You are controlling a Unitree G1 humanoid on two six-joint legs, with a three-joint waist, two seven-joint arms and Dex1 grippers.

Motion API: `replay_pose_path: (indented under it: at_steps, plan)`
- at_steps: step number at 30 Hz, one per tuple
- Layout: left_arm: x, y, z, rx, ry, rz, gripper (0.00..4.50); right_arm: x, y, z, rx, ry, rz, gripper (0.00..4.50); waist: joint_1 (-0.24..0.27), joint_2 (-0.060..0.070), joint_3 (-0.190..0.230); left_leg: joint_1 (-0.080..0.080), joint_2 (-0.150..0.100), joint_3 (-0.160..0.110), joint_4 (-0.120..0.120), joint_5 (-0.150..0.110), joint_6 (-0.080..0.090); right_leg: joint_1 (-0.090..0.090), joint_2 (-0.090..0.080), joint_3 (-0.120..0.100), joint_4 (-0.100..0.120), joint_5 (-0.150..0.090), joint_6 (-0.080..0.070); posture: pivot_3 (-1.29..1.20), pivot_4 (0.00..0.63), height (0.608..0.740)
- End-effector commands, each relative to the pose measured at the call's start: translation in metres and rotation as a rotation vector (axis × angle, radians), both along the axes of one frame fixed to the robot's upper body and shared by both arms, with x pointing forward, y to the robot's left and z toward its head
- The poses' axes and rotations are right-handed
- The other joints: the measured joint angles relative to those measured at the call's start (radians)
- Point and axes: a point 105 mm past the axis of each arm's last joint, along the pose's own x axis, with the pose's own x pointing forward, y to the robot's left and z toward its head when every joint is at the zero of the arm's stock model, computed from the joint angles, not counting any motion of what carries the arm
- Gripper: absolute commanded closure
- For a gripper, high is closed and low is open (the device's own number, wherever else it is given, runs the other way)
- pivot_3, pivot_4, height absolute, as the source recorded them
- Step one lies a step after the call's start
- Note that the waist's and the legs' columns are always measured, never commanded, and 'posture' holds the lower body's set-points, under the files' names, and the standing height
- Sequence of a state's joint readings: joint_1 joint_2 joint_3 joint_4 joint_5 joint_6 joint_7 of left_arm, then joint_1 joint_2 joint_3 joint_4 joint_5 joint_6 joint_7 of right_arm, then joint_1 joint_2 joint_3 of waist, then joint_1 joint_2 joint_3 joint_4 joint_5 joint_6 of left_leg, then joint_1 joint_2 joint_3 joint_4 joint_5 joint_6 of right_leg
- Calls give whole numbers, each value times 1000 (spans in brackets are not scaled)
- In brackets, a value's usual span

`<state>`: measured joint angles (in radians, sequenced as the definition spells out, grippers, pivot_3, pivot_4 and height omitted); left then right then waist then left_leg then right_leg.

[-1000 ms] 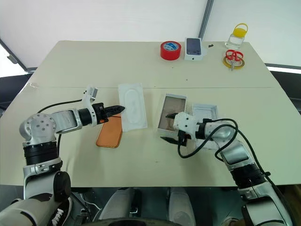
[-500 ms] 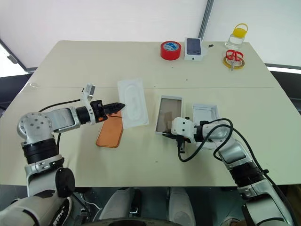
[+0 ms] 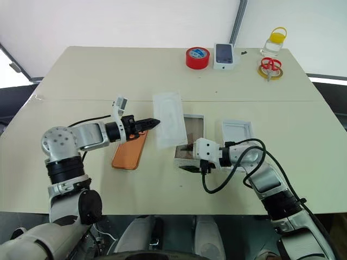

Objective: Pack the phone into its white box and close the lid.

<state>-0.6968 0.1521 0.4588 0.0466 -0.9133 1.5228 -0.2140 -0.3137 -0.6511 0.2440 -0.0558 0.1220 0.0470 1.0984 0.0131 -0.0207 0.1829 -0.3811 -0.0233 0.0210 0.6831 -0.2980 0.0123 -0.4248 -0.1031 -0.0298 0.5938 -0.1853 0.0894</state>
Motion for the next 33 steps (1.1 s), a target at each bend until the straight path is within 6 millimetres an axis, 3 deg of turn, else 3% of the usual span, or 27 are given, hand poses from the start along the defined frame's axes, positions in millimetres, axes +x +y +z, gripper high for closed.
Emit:
replay_pose_path:
  at_steps: [1, 6, 9, 14, 20, 23, 28, 33]
  plan:
    - [1, -9, 7, -3, -44, -23, 4500, 4, -27, 27, 49, -60, -96, 721, 1, 0, 0, 0, 0, 0, 0, 0, 0, 0, 0, 0, 0, 0, 0, 0, 150, 740]
    - [5, -22, 3, 3, -33, -68, 4500, 4, -73, 33, 70, -45, -258, 721, 0, 0, 0, 0, 1, 0, 0, 0, 0, 0, 0, 0, 0, -1, -2, 0, 150, 740]
    - [11, -33, -3, 32, -29, -82, 4500, 6, -88, 34, 75, -63, -329, 721, 0, 0, 0, 0, 1, 0, 0, 0, 1, 0, 1, 0, 0, -2, -3, 0, 150, 740]
    - [13, -45, -13, 100, -41, -118, 4500, 5, -96, 30, 67, -76, -372, 721, 0, 0, 0, 0, 1, 0, 0, 0, 1, 0, 1, 0, 0, -2, -3, 0, 150, 740]
    - [17, -50, -11, 78, -31, -144, 4500, -1, -96, 27, 69, -84, -392, 721, 0, -1, 0, -1, 1, 0, 0, 0, 1, -1, 1, 0, 0, -2, -3, 0, 150, 740]
    - [18, -53, -13, 94, -36, -151, 3564, -2, -99, 25, 54, -91, -406, 690, 0, -1, 0, -1, 1, 0, 0, 0, 1, -1, 1, 0, -1, -2, -2, 0, 150, 740]
    - [19, -52, -13, 151, -90, -155, 1088, -2, -99, 26, 57, -103, -416, 690, 0, -1, 1, -1, 1, 0, 0, 0, 1, -1, 1, 0, -1, -1, -1, 0, 150, 740]
    - [14, -51, 4, 93, -123, -169, 1088, 4, -88, 36, 117, -126, -405, 690, 0, -1, 1, -1, 1, 0, 0, 0, 1, -1, 1, 0, -1, -1, -1, 0, 150, 740]
